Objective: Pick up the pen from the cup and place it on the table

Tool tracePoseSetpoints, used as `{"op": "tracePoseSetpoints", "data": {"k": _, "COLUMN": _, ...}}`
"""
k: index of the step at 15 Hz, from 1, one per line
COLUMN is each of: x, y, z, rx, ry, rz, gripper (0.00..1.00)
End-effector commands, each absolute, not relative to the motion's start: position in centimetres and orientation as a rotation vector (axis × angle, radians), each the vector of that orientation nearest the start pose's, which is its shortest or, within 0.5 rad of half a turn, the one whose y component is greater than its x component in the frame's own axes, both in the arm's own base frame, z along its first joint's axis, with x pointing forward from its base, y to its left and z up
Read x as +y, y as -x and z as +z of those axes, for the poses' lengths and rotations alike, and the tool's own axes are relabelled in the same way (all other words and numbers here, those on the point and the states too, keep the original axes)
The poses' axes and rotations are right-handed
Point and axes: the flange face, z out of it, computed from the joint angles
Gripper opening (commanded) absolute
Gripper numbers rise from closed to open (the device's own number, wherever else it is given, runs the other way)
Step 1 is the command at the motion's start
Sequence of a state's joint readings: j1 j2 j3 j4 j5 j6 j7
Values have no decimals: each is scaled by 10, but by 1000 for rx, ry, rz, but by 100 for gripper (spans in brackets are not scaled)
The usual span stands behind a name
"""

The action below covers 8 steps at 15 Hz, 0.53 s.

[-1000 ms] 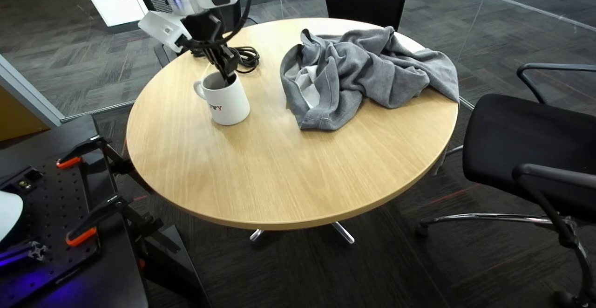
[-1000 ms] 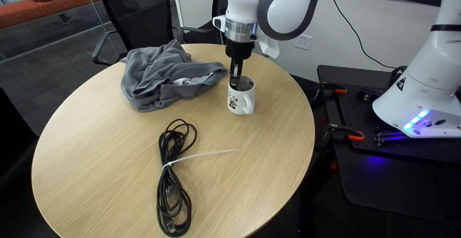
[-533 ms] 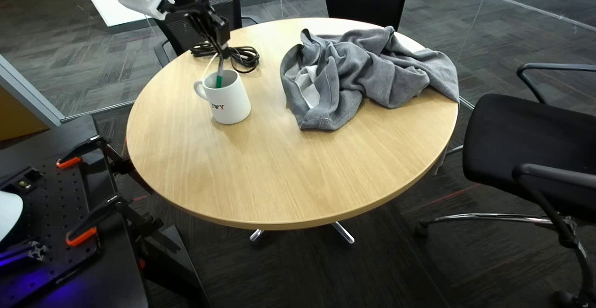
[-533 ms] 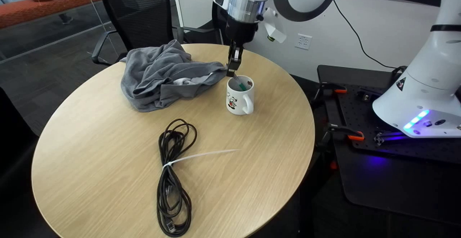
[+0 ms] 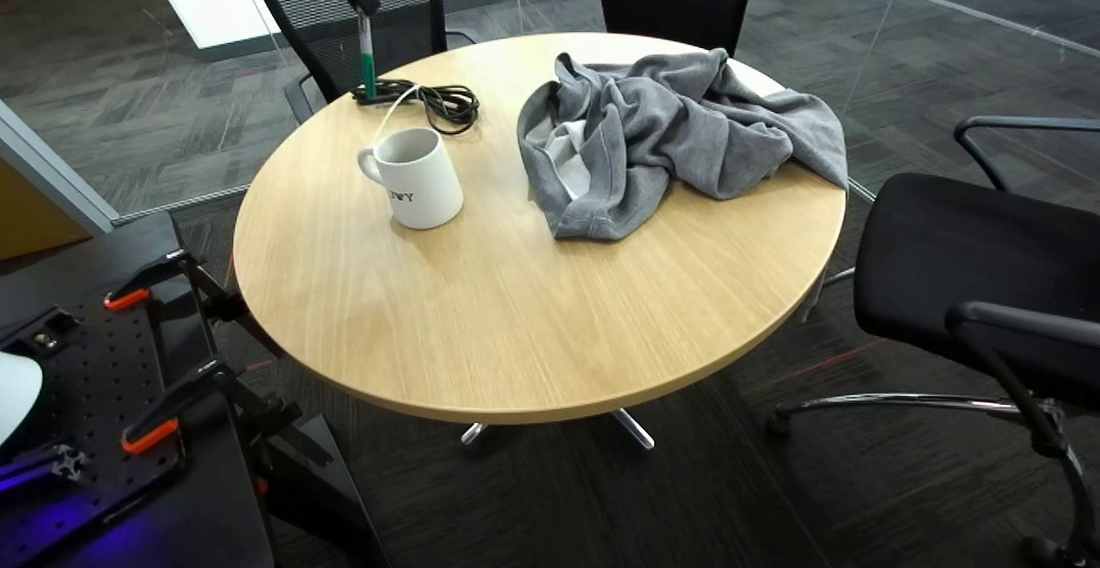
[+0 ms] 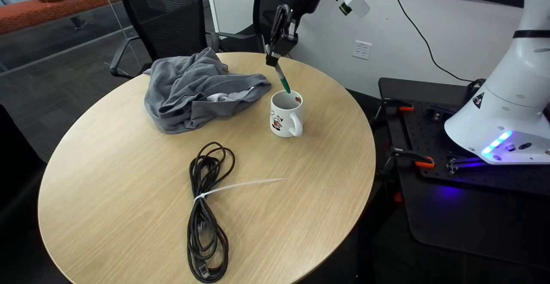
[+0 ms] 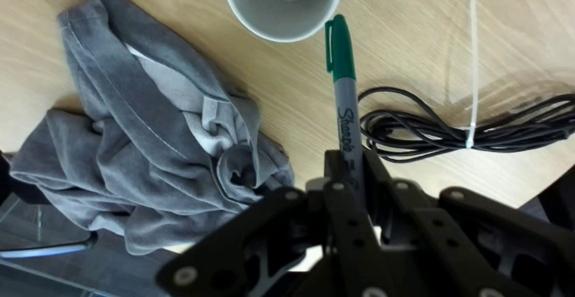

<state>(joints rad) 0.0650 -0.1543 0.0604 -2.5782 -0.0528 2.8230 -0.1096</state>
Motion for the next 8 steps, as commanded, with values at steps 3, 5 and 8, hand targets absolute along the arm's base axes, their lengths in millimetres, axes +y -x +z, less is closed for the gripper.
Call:
{"op": "tracePoseSetpoints", "data": {"k": 3, "x": 122, "y": -446, "z": 378, "rx": -611, "ry": 3008, "rz": -580, "gripper": 3}}
{"op": "tracePoseSetpoints", "data": {"k": 5, "x": 144, "y": -441, "z": 373, "rx": -690, "ry": 2985, "rz": -505, "gripper": 3}}
{"op": "tracePoseSetpoints", "data": {"k": 8, "x": 165, "y": -438, "z": 358, "rx": -792, "ry": 2975, "rz": -371, "gripper": 3}}
